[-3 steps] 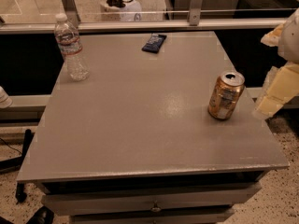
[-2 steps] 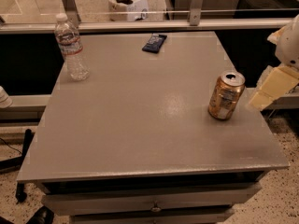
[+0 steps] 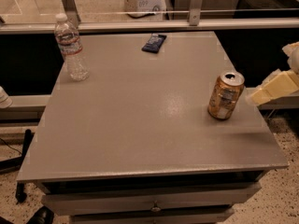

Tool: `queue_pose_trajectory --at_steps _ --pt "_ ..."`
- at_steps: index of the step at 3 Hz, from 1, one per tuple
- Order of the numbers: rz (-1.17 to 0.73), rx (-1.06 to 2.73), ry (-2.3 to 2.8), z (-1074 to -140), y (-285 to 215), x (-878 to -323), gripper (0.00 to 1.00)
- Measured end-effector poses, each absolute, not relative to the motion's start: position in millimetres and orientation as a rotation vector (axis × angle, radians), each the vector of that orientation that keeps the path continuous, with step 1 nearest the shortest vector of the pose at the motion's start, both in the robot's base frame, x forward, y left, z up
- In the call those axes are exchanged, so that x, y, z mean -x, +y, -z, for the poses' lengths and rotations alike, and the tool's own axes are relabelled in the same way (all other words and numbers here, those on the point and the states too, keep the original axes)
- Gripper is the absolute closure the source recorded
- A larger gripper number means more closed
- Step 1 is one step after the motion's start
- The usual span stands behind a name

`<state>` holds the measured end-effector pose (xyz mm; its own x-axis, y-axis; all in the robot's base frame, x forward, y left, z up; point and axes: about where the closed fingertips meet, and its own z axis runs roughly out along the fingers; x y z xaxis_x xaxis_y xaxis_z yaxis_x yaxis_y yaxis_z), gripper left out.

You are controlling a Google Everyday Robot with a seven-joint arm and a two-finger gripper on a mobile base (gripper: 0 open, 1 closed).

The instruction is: Move orange can near water bottle

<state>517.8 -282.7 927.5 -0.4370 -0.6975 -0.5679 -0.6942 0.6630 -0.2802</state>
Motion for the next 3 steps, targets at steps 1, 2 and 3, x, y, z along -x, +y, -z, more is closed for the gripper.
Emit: queue_pose_trajectory --at_steps 1,2,3 --pt "-0.209 0.953 2.152 -915.4 -273.7 -523.2 0.0" --pt "-0.423 0.884 2.072 -914.7 -252.1 -522.8 0.0" --pt "-0.585 0.87 2.006 -912.4 -223.7 -517.3 0.0"
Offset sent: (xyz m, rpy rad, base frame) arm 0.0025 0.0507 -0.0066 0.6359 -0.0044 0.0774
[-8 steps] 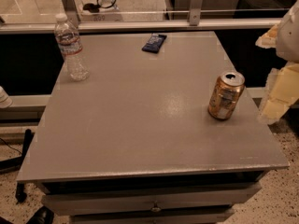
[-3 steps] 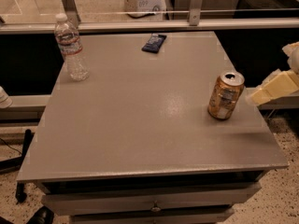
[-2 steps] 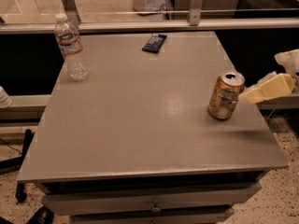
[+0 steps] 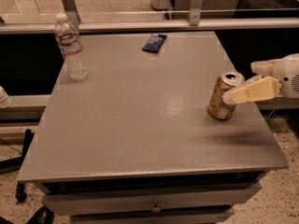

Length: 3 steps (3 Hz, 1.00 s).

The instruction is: Move orange can near water bottle

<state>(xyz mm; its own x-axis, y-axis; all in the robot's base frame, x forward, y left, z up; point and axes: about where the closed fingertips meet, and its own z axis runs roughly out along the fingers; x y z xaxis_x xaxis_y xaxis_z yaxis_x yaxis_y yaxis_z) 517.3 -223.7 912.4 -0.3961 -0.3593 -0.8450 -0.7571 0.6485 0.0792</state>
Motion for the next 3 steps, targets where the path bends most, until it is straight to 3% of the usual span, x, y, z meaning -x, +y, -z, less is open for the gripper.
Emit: queue_pose_trajectory --at_steps 1,3 --pt "-0.662 0.887 1.973 -902.4 -201.1 -510.1 0.18" --pt "-0.678 0.917 1.933 -895.6 -183.6 -512.0 0.64"
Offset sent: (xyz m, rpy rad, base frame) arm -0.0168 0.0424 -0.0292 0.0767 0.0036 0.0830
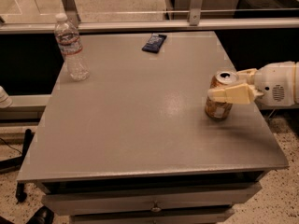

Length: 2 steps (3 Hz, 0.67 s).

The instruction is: Move orange can near water bottle

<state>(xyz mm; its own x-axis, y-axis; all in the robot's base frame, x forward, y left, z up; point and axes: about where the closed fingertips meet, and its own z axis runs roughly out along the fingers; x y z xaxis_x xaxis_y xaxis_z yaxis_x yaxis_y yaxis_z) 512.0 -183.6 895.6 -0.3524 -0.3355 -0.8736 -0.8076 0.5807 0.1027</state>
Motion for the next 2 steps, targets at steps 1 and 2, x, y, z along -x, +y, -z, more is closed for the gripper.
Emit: queue_pose_trajectory --at_steps 1,2 --pt "-0.667 0.926 1.873 -914.0 -167.8 -538.1 0.88" --pt "-0.671 0.93 1.791 -948.2 -134.9 -573.8 1.0"
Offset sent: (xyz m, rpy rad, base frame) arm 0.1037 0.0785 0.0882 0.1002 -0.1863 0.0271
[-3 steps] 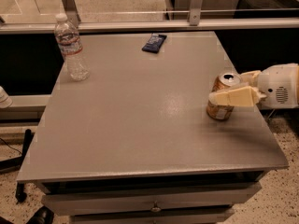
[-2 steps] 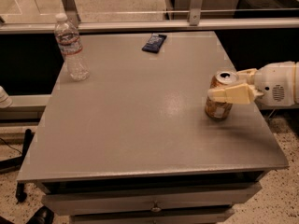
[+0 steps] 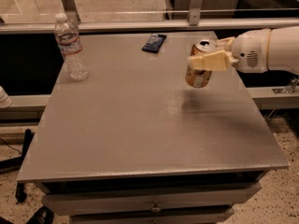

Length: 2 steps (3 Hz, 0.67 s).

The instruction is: Move orange can near water bottle

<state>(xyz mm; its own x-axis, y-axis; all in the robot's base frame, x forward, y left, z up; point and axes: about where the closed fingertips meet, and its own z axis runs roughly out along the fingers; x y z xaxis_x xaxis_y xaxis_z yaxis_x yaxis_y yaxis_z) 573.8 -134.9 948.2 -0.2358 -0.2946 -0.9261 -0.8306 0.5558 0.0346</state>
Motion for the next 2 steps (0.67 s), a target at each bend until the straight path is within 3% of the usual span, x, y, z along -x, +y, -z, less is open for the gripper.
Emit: queue_pose_trajectory --at_steps 2 --pt "-0.684 0.947 1.776 -952.1 -129.2 -570.1 1.0"
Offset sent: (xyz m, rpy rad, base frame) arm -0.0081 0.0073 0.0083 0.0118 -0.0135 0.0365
